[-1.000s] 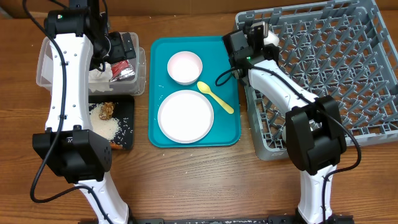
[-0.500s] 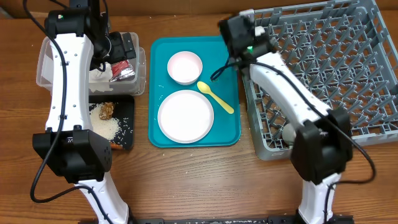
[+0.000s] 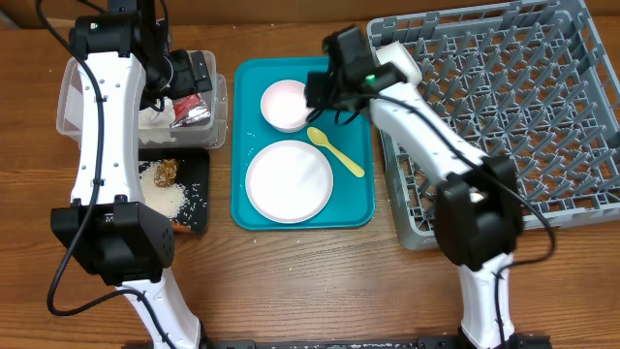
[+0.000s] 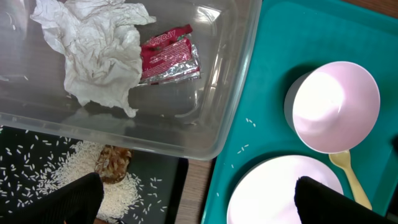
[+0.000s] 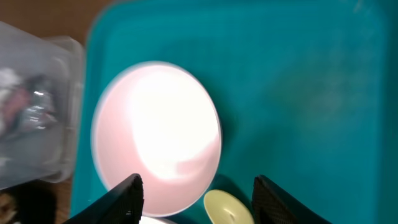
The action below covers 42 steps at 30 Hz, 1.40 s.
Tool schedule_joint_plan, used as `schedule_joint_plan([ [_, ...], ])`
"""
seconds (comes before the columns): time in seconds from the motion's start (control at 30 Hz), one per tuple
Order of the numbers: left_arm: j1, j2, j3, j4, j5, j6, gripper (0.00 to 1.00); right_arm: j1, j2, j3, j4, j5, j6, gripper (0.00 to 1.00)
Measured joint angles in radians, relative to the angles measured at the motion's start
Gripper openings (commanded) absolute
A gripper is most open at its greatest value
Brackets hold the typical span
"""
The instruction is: Sort waste into correct bins and load items into the dishwasher
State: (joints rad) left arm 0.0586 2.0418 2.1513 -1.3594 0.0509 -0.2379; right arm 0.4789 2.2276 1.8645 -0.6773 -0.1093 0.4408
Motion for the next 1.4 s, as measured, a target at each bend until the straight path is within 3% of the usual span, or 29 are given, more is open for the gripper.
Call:
schedule_joint_plan([
  [0.37, 0.000, 0.000, 0.000, 0.000, 0.000, 0.000, 1.00, 0.019, 0.105, -0.001, 0.011, -0.017, 0.084, 0.26],
  [0.47, 0.000, 0.000, 0.000, 0.000, 0.000, 0.000, 1.00, 0.018, 0.105, 0.000, 0.003, -0.017, 0.083, 0.04],
  [0.73, 0.000, 0.000, 0.000, 0.000, 0.000, 0.000, 1.00, -0.013, 0.101, 0.045, -0.112, -0.017, 0.085, 0.04],
  [0.87, 0.000, 0.000, 0.000, 0.000, 0.000, 0.000, 1.00, -0.032, 0.015, 0.087, -0.238, 0.061, 0.059, 0.04],
  [1.0, 0.000, 0.000, 0.000, 0.000, 0.000, 0.000, 1.00, -0.034, -0.200, 0.145, -0.418, 0.334, 0.038, 0.04],
  [1.17, 0.000, 0.000, 0.000, -0.001, 0.000, 0.000, 1.00, -0.041, -0.432, 0.193, -0.817, 0.931, 0.160, 0.04],
  [1.27, 0.000, 0.000, 0.000, -0.001, 0.000, 0.000, 1.00, -0.058, -0.426, 0.184, -0.940, 1.064, 0.265, 0.04],
  [1.4, 0.000, 0.000, 0.000, 0.000, 0.000, 0.000, 1.00, -0.071, -0.391, 0.092, -0.914, 1.084, 0.377, 0.04],
])
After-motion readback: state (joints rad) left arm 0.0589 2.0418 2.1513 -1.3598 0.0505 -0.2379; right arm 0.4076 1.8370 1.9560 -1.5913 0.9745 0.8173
